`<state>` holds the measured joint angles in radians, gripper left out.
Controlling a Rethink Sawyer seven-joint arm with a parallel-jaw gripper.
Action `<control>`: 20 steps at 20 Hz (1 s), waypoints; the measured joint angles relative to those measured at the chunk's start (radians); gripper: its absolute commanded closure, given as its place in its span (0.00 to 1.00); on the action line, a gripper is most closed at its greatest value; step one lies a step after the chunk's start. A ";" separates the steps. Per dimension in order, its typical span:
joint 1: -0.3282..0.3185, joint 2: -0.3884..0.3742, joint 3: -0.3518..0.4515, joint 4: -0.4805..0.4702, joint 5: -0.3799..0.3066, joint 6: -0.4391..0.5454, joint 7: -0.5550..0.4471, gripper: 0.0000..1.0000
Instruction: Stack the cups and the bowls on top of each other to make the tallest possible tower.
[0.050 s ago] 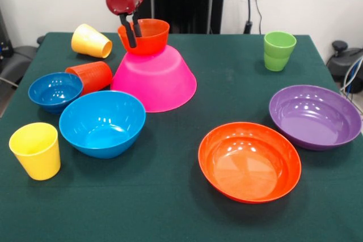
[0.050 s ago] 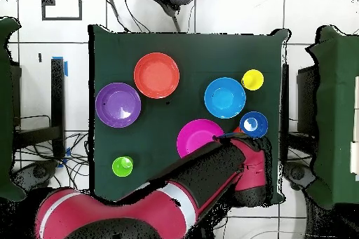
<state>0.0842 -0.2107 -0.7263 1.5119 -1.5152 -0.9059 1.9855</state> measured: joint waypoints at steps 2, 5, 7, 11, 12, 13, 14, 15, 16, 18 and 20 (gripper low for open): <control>-0.003 0.000 0.000 0.000 0.000 0.000 0.000 0.00; -0.005 0.000 0.000 0.000 0.000 0.002 0.000 0.00; -0.005 0.000 0.000 0.000 0.000 0.005 0.000 0.00; -0.005 0.000 0.000 0.000 0.000 0.007 0.000 0.00; -0.007 0.000 0.000 0.000 0.000 0.007 -0.001 0.00; -0.008 0.000 0.001 0.000 0.000 0.007 -0.002 0.00; -0.010 0.000 0.001 0.000 0.000 0.007 -0.002 0.00; -0.011 0.000 0.001 0.000 0.001 0.007 -0.003 0.00; -0.015 0.000 0.002 0.000 0.007 0.007 -0.005 0.00; -0.021 0.000 0.003 0.000 0.025 0.010 -0.009 0.00; -0.026 0.000 0.005 0.000 0.044 0.012 -0.013 0.00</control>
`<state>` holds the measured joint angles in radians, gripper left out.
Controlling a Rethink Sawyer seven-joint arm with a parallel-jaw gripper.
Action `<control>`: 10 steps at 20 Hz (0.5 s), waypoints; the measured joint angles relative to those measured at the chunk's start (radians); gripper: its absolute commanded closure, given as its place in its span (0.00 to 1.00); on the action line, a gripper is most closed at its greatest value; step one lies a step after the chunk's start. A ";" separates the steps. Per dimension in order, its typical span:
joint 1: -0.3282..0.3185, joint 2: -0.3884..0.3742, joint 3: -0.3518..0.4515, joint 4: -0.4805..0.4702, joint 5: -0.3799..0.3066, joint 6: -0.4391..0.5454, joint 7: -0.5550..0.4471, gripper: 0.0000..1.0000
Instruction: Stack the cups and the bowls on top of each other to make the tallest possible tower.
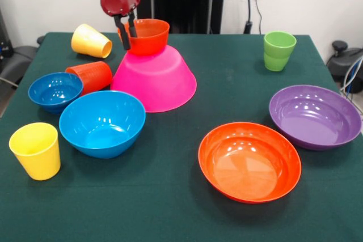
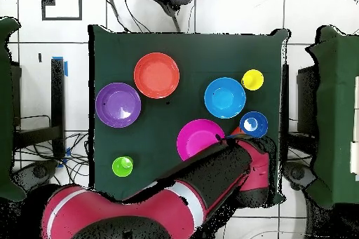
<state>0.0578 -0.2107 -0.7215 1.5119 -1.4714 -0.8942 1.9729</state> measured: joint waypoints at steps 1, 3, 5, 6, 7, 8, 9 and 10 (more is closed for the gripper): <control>-0.002 0.000 0.000 0.001 0.012 0.000 -0.003 0.00; -0.003 0.000 0.000 0.004 0.026 0.000 -0.008 0.00; -0.003 0.000 0.001 0.015 0.075 0.000 -0.029 0.00; -0.003 0.000 0.001 0.017 0.085 0.000 -0.035 0.00; -0.004 0.000 0.001 0.021 0.098 0.000 -0.043 0.00; -0.004 0.000 0.001 0.025 0.110 0.000 -0.051 0.00; -0.005 0.000 0.001 0.032 0.128 0.000 -0.068 0.00; -0.006 0.000 0.001 0.035 0.139 0.000 -0.080 0.00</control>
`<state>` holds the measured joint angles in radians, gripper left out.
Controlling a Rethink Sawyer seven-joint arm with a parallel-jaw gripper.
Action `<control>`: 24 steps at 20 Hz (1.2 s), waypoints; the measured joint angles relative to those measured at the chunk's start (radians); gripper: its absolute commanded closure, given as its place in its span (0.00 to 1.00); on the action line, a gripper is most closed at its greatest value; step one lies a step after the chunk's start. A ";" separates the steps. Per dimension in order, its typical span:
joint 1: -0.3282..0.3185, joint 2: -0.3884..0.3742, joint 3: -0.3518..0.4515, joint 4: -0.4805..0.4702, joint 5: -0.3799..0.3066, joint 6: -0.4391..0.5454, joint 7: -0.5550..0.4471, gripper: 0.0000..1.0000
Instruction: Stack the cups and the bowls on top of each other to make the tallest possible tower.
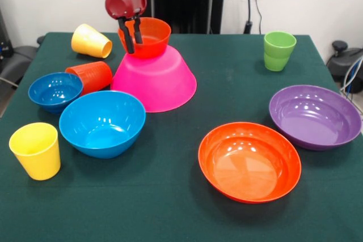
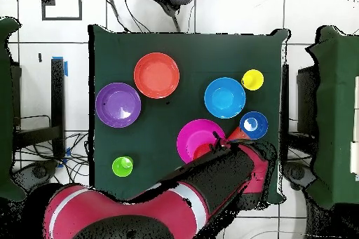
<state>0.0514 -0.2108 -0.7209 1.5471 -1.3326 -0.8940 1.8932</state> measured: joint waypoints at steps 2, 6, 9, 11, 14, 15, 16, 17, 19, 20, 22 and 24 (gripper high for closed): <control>-0.002 0.000 0.000 0.005 0.015 0.000 -0.016 0.00; -0.005 0.000 0.000 0.016 0.032 0.000 -0.046 0.00; -0.006 0.000 0.000 0.023 0.033 0.000 -0.055 0.00; -0.006 0.000 0.000 0.025 0.033 0.000 -0.055 0.00; -0.006 0.000 0.000 0.025 0.033 0.000 -0.055 0.00; -0.006 0.000 0.000 0.025 0.033 0.000 -0.055 0.00; -0.006 0.000 0.000 0.025 0.033 0.000 -0.055 0.00; -0.006 0.000 0.000 0.025 0.034 0.000 -0.055 0.00; -0.006 0.000 0.000 0.025 0.038 0.000 -0.055 0.00; -0.007 0.000 0.000 0.025 0.042 0.000 -0.055 0.00; -0.008 0.000 0.000 0.025 0.052 0.000 -0.055 0.00; -0.010 0.000 0.000 0.025 0.064 0.000 -0.055 0.00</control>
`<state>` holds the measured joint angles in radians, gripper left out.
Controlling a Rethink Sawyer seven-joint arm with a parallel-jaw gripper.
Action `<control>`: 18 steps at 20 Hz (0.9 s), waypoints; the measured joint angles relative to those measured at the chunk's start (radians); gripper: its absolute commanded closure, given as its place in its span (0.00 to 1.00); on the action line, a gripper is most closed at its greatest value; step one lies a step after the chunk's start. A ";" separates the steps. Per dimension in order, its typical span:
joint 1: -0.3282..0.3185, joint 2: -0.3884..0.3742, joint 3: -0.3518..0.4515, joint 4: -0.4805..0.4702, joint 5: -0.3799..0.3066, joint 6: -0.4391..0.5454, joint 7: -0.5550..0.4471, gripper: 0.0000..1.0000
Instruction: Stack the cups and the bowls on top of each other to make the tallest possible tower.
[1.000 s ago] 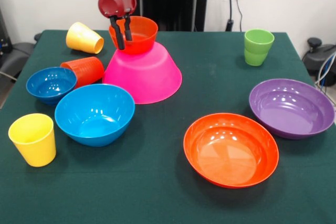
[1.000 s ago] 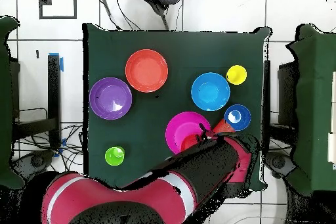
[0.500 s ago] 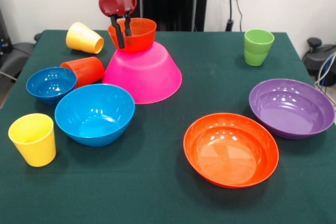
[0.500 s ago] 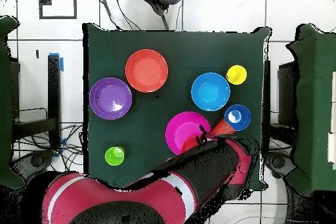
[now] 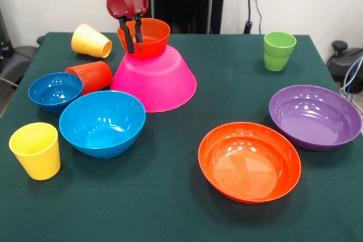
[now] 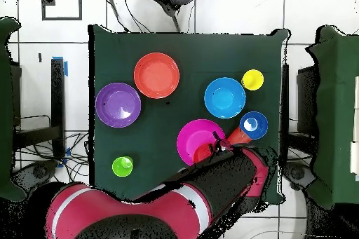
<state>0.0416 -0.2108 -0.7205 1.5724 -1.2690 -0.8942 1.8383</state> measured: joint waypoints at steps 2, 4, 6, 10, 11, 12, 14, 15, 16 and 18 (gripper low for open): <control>-0.001 0.000 0.000 0.000 0.005 -0.001 0.000 0.00; -0.004 0.000 0.001 0.001 0.014 -0.006 0.000 0.00; -0.005 0.000 0.001 0.002 0.022 -0.012 0.000 0.00; -0.006 0.000 0.002 0.004 0.049 -0.027 0.000 0.00; -0.006 0.000 0.002 0.004 0.060 -0.031 0.000 0.00; -0.006 0.000 0.002 0.005 0.066 -0.032 0.000 0.00; -0.006 0.000 0.002 0.005 0.075 -0.034 0.000 0.00; -0.006 0.000 0.002 0.005 0.078 -0.034 0.000 0.00; -0.006 0.000 0.002 0.005 0.080 -0.034 0.000 0.00; -0.006 0.000 0.002 0.005 0.084 -0.034 0.000 0.00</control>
<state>0.0359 -0.2108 -0.7185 1.5775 -1.1847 -0.9280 1.8383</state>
